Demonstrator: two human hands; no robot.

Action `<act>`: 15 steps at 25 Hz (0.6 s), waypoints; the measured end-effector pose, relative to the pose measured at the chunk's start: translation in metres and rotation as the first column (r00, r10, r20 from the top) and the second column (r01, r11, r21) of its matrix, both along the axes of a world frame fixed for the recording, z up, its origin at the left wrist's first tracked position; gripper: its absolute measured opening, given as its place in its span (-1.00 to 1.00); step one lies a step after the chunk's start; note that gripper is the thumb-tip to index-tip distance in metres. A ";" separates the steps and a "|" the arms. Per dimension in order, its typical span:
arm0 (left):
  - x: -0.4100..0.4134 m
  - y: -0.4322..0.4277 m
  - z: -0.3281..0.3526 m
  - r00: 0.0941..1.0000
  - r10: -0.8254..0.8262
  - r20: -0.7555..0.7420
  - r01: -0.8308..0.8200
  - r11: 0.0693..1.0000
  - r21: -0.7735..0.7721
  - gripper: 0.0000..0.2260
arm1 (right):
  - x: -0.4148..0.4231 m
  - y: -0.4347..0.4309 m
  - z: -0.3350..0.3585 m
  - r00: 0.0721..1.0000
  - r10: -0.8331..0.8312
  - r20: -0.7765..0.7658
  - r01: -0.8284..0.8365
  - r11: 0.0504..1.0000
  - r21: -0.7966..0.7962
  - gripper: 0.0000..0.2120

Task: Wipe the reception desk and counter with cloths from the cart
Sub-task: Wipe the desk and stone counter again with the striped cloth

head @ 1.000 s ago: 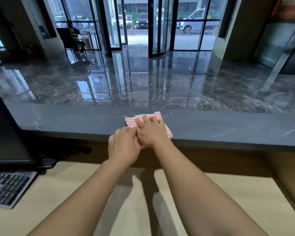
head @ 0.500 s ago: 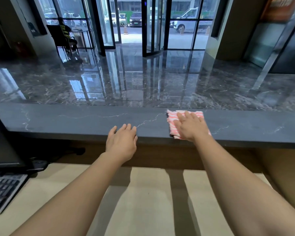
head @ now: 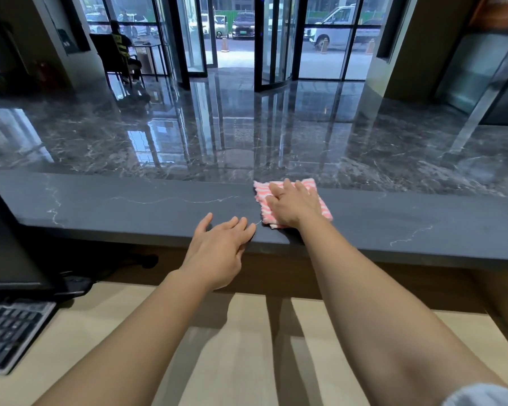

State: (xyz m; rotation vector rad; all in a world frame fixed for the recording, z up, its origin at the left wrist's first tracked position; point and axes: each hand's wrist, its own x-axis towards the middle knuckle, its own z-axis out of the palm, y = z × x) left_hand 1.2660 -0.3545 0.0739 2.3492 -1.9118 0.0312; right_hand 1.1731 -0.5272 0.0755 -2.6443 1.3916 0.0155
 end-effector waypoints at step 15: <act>-0.022 -0.015 0.016 0.981 0.071 0.180 -0.086 0.993 0.079 -0.59 | -0.009 -0.026 -0.006 0.990 0.128 -0.052 -0.130 0.991 -0.030 -0.50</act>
